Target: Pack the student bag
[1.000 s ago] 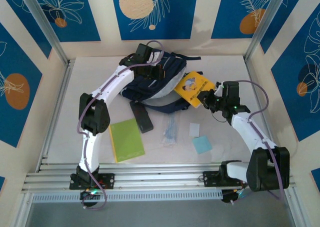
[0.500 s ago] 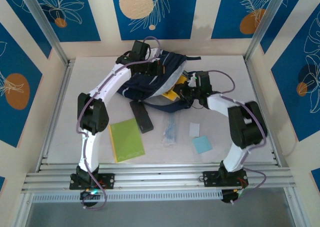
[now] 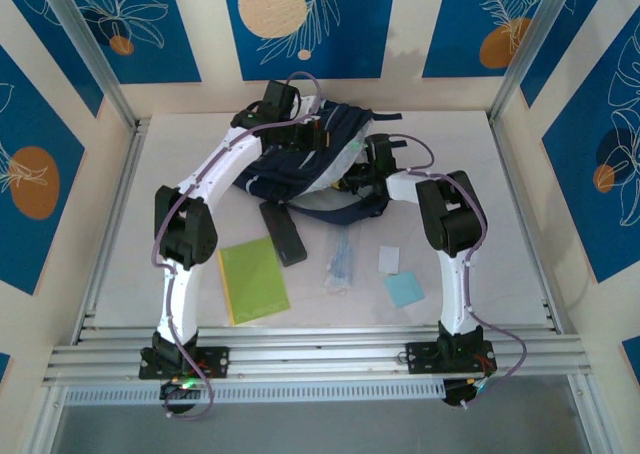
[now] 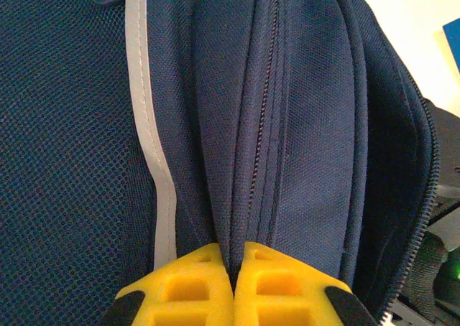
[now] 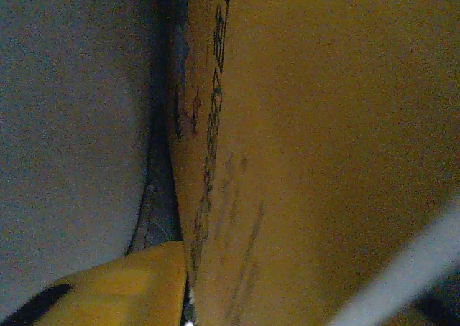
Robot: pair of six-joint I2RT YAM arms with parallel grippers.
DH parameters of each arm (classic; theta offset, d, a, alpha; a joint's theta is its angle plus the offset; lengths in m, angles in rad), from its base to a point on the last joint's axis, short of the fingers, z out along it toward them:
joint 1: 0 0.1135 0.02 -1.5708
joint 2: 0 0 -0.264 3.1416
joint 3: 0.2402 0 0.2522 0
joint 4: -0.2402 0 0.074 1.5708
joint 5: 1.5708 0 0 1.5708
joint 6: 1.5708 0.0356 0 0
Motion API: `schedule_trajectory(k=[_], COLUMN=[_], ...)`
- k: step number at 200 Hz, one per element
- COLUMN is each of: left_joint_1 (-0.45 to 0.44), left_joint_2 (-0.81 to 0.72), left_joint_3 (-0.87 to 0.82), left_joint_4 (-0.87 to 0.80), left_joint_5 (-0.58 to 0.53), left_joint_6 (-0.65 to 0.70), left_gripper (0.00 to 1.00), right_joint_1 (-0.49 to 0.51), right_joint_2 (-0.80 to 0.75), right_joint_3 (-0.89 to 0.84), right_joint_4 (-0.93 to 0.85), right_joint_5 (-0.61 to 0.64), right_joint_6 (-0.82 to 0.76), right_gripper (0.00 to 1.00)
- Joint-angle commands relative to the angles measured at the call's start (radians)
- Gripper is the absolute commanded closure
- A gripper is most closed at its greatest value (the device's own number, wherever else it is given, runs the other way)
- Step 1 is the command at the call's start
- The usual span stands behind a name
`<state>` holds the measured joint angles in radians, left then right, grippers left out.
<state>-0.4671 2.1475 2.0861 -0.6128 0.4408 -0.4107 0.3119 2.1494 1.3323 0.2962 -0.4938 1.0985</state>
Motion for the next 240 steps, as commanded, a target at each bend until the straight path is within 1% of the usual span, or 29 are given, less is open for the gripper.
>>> schedule_trajectory(k=[1,11,39,52,67,81,86,94,99,107,111,121,141,150,189,201,213,223,240], left_joint_1=[0.008,0.011,0.012,0.012,0.012,0.011,0.01,0.01,0.009,0.008,0.008,0.01,0.01,0.012,0.022,0.024,0.025,0.025,0.025], left_joint_2=[-0.062,-0.06,-0.048,-0.044,-0.042,-0.041,-0.044,-0.054,-0.065,-0.092,-0.109,-0.16,-0.287,-0.353,-0.611,-0.677,-0.743,-0.792,-0.878], left_joint_3=[-0.018,-0.031,-0.049,-0.068,-0.099,-0.126,-0.137,-0.162,-0.182,-0.228,-0.256,-0.341,-0.515,-0.59,-0.888,-0.96,-1.033,-1.097,-1.21], left_joint_4=[0.09,0.104,0.117,0.125,0.138,0.138,0.14,0.142,0.141,0.146,0.153,0.169,0.176,0.169,0.118,0.084,0.048,0.019,-0.018], left_joint_5=[-0.003,-0.005,-0.024,-0.035,-0.046,-0.047,-0.041,-0.036,-0.037,-0.041,-0.047,-0.066,-0.125,-0.154,-0.281,-0.317,-0.35,-0.364,-0.381], left_joint_6=[0.016,0.007,-0.003,0.001,0.0,-0.016,-0.022,-0.03,-0.034,-0.041,-0.045,-0.055,-0.06,-0.061,-0.099,-0.115,-0.138,-0.161,-0.205], left_gripper=[1.0,1.0,1.0,1.0,1.0,1.0,0.93,0.77,0.68,0.58,0.51,0.4,0.28,0.26,0.24,0.24,0.24,0.25,0.25], right_joint_1=[-0.026,-0.045,-0.097,-0.114,-0.105,-0.068,-0.05,-0.016,0.005,0.044,0.072,0.129,0.231,0.273,0.425,0.48,0.53,0.557,0.577], right_joint_2=[-0.136,-0.2,-0.369,-0.448,-0.537,-0.609,-0.632,-0.666,-0.684,-0.703,-0.717,-0.735,-0.739,-0.726,-0.6,-0.555,-0.511,-0.48,-0.436], right_joint_3=[-0.073,-0.126,-0.243,-0.277,-0.297,-0.321,-0.334,-0.351,-0.362,-0.374,-0.381,-0.398,-0.425,-0.424,-0.329,-0.286,-0.245,-0.21,-0.158], right_joint_4=[-0.11,-0.174,-0.354,-0.459,-0.615,-0.699,-0.714,-0.728,-0.735,-0.744,-0.747,-0.744,-0.706,-0.688,-0.693,-0.726,-0.75,-0.773,-0.794], right_joint_5=[-0.042,-0.038,-0.021,-0.009,0.045,0.096,0.109,0.121,0.13,0.145,0.166,0.206,0.25,0.26,0.316,0.398,0.444,0.463,0.453], right_joint_6=[-0.074,-0.111,-0.217,-0.291,-0.394,-0.453,-0.464,-0.473,-0.476,-0.475,-0.47,-0.459,-0.429,-0.427,-0.469,-0.463,-0.481,-0.495,-0.532], right_gripper=[0.53,0.49,0.47,0.46,0.46,0.46,0.46,0.46,0.46,0.46,0.46,0.46,0.46,0.45,0.46,0.46,0.46,0.46,0.47])
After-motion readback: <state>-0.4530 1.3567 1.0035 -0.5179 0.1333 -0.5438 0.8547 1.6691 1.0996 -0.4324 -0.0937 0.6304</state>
